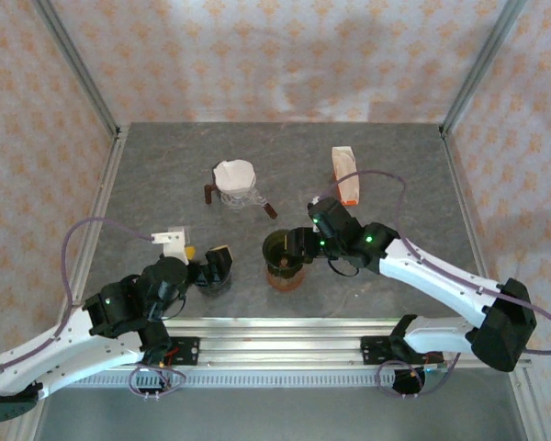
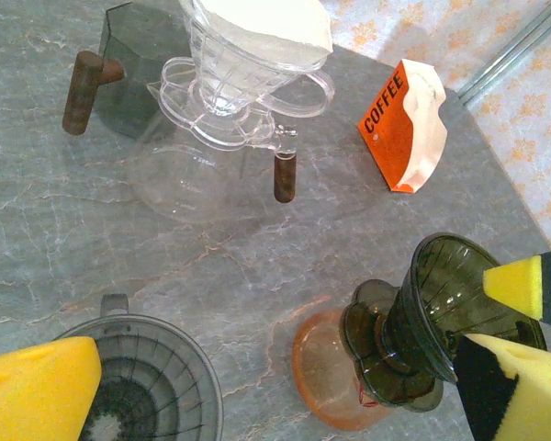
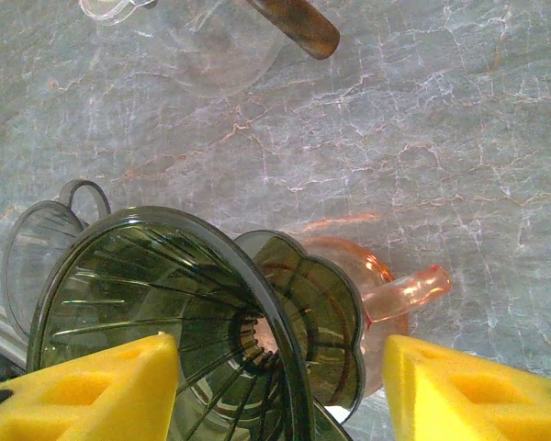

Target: Place the coffee filter in the dripper

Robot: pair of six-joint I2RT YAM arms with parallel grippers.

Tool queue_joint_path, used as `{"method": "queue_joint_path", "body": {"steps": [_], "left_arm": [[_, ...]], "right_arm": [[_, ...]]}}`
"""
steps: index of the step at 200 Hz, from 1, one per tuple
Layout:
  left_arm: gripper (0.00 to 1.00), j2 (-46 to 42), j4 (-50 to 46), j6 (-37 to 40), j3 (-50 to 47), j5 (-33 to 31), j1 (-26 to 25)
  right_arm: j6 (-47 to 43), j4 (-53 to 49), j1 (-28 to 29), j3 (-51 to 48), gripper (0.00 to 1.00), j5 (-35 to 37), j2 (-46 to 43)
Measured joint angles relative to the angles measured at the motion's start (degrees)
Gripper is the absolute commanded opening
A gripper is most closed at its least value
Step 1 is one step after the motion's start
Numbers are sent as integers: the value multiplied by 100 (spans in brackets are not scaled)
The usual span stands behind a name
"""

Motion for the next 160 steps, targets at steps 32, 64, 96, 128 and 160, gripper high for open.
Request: {"method": "queue_joint_path", "body": {"steps": [32,64,96,128,160], "left_arm": [[100,59,2,0,0,0,0],[100,59,2,-2,0,0,0],[100,50,2,-2,-2,0,0],[100,22,28,0,-48,0,0],[100,22,48,-2,-76,0,0]], "right_arm": [[4,-11,0,0,43,-2,2],[-68,-214,0,90,24,4,81],[-146,-494,2,278,9,44,109],[-136,-588,39,313,0,72,107],[-146,-603,63,313,0,92,101]]}}
